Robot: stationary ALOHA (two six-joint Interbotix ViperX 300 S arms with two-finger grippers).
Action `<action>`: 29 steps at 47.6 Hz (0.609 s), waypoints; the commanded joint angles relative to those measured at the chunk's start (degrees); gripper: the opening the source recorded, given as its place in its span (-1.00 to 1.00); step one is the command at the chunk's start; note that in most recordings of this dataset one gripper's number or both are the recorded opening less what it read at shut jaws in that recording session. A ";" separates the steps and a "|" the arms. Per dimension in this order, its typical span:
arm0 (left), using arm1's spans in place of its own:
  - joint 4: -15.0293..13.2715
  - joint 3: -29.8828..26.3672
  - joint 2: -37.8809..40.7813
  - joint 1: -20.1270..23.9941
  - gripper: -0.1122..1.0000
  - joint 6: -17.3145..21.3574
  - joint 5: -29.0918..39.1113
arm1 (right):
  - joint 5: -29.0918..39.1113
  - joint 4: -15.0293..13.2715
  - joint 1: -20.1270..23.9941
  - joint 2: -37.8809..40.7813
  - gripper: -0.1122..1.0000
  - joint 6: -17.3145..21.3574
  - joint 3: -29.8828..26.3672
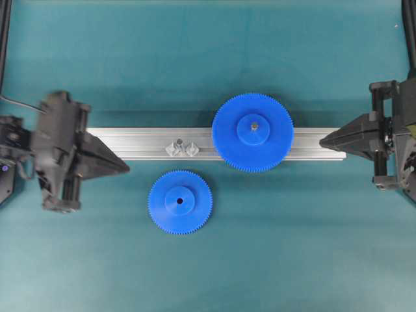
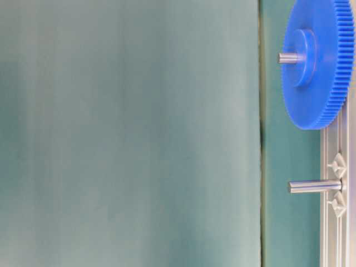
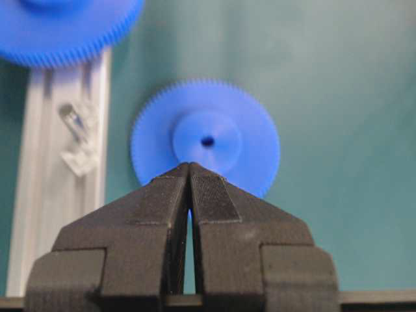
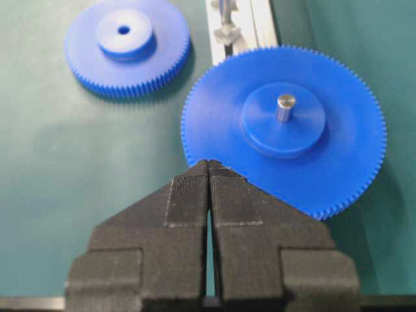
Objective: Insert the small gear onto the shaft.
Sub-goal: 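Move the left gripper over the small blue gear on the table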
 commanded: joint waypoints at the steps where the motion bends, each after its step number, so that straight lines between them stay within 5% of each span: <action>1: 0.09 -3.34 2.11 -0.53 -0.80 0.00 0.97 | -0.26 0.00 -0.09 0.53 -0.82 0.62 -1.32; 29: 0.09 -13.10 15.29 -1.58 -0.80 -0.09 9.32 | 0.26 0.00 -0.09 0.88 -0.82 0.62 -1.14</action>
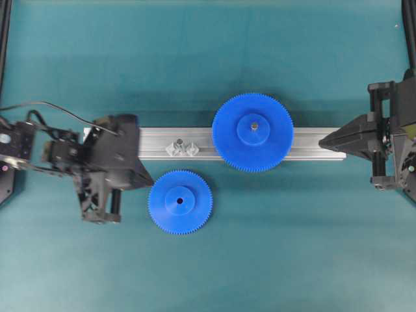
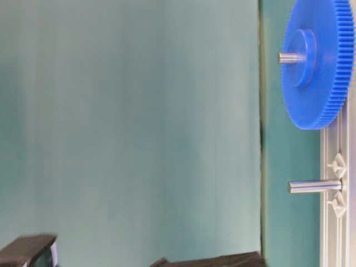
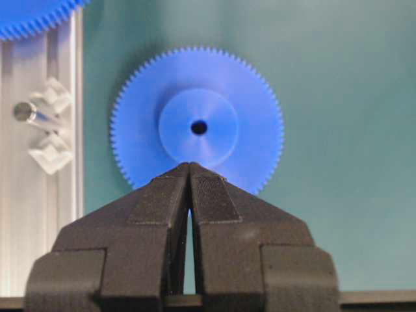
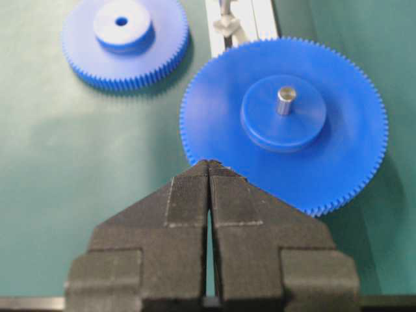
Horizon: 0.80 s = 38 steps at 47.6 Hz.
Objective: Insert the small gear onto the shaft.
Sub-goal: 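Move the left gripper over the small blue gear on the table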
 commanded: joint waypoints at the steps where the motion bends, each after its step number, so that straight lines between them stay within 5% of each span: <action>1: 0.18 -3.08 1.58 -0.44 -0.80 -0.09 1.05 | 0.00 -0.09 -0.09 0.26 -0.82 0.62 -1.14; 38: 0.18 -17.93 18.28 -0.97 -0.80 -0.35 13.01 | 0.35 -0.09 -0.09 0.26 -0.82 0.79 -0.79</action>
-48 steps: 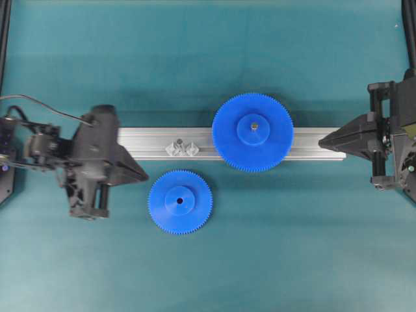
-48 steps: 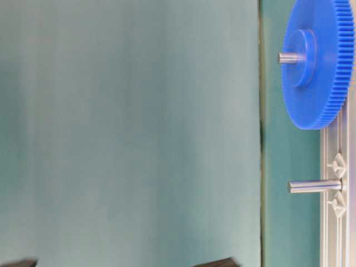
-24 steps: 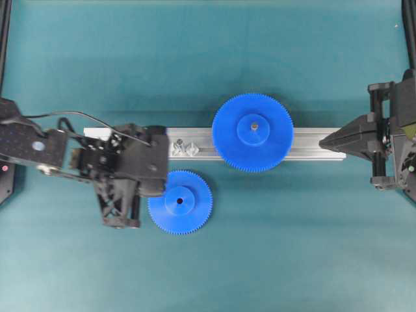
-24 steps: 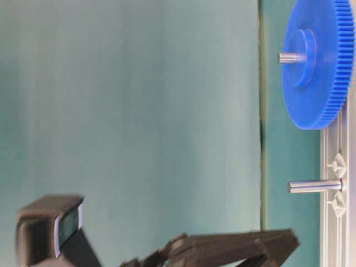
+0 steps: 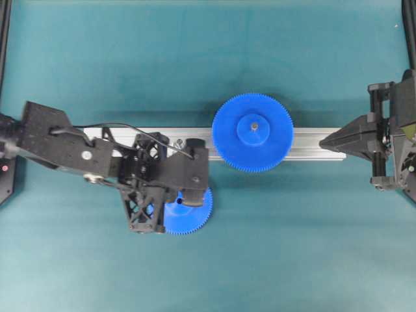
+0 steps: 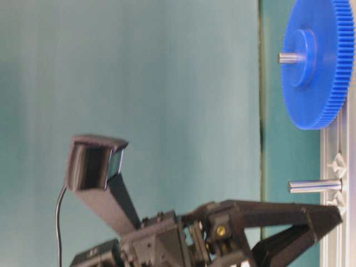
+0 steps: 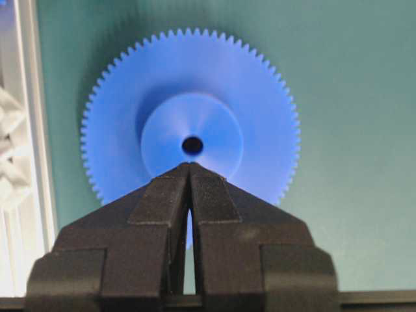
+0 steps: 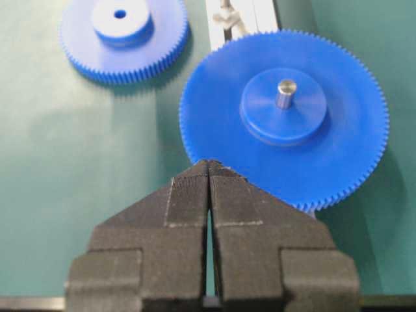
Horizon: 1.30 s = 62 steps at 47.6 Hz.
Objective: Insert the small gear onto the shaft.
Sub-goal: 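Move the left gripper over the small blue gear on the table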
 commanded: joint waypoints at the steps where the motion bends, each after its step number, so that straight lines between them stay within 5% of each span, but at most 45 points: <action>1: 0.09 -2.46 0.35 -0.44 -0.80 0.18 0.88 | -0.26 0.00 -0.09 0.26 -0.82 0.70 -0.79; 38: 0.18 -7.82 6.24 -1.05 -0.80 0.88 9.40 | -0.44 0.00 -0.09 0.00 -0.82 0.70 0.09; 62: 0.18 -7.47 6.59 -1.05 -0.80 1.05 8.53 | -0.35 0.00 -0.18 -0.09 -0.82 0.79 0.09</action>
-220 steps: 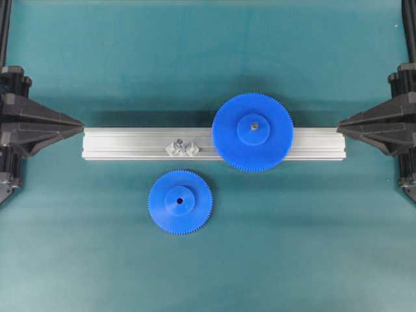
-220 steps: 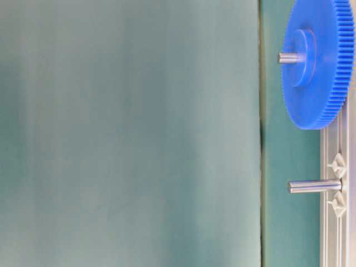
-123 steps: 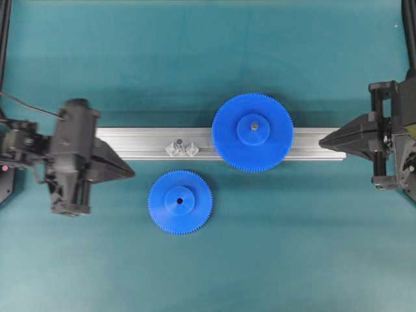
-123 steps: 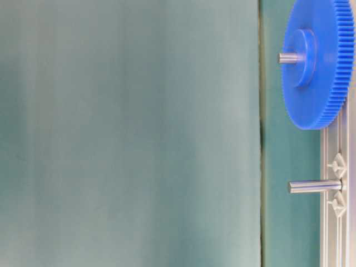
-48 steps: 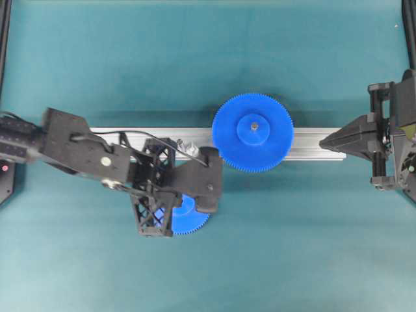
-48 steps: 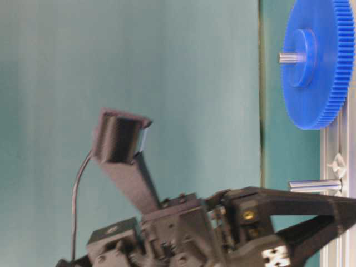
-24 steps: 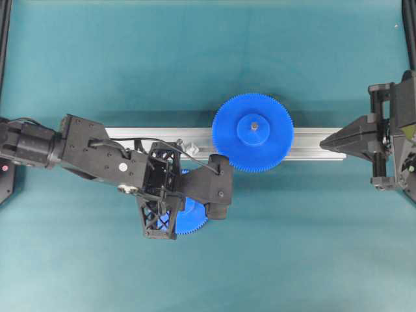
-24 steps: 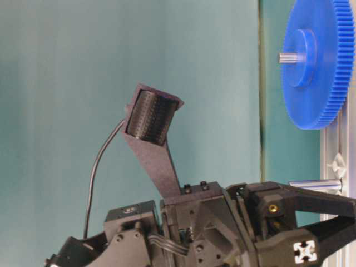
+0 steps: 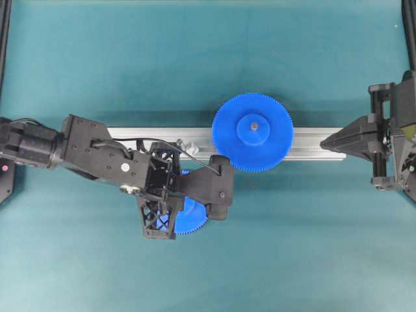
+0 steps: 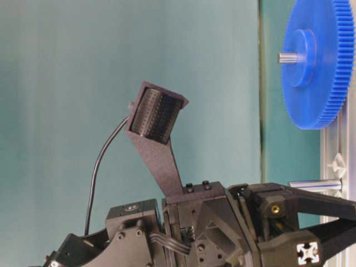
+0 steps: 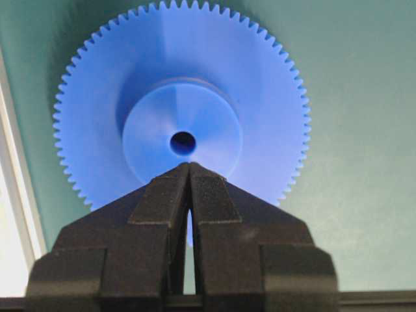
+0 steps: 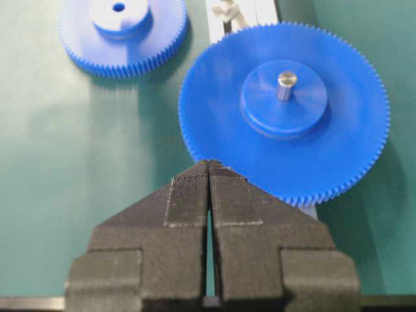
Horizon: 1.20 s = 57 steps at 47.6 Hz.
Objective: Insert the small gear onto the shaft.
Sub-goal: 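Move the left gripper over the small blue gear on the table, then lower the left gripper and close it on the small gear's hub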
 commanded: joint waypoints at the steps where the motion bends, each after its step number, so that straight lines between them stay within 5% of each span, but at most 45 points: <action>1: 0.18 -0.79 -0.97 -0.26 -0.80 0.18 -1.05 | -0.26 0.00 -0.09 0.09 -0.82 0.53 -0.53; 25: 0.18 0.26 -1.67 -0.26 -0.71 2.29 -4.04 | -0.35 0.00 0.00 0.09 -0.82 0.53 -0.53; 31: 0.18 0.62 -1.67 -0.35 -0.36 2.11 -5.36 | -0.26 0.18 0.00 0.00 -0.82 0.62 -0.53; 43: 0.18 1.05 -1.67 -0.26 0.80 1.49 -7.03 | -0.26 0.18 0.00 0.00 -0.82 0.62 -0.35; 57: 0.18 1.41 -1.41 -0.18 0.85 0.09 -7.38 | -0.53 0.18 0.00 0.00 -0.82 0.62 -0.09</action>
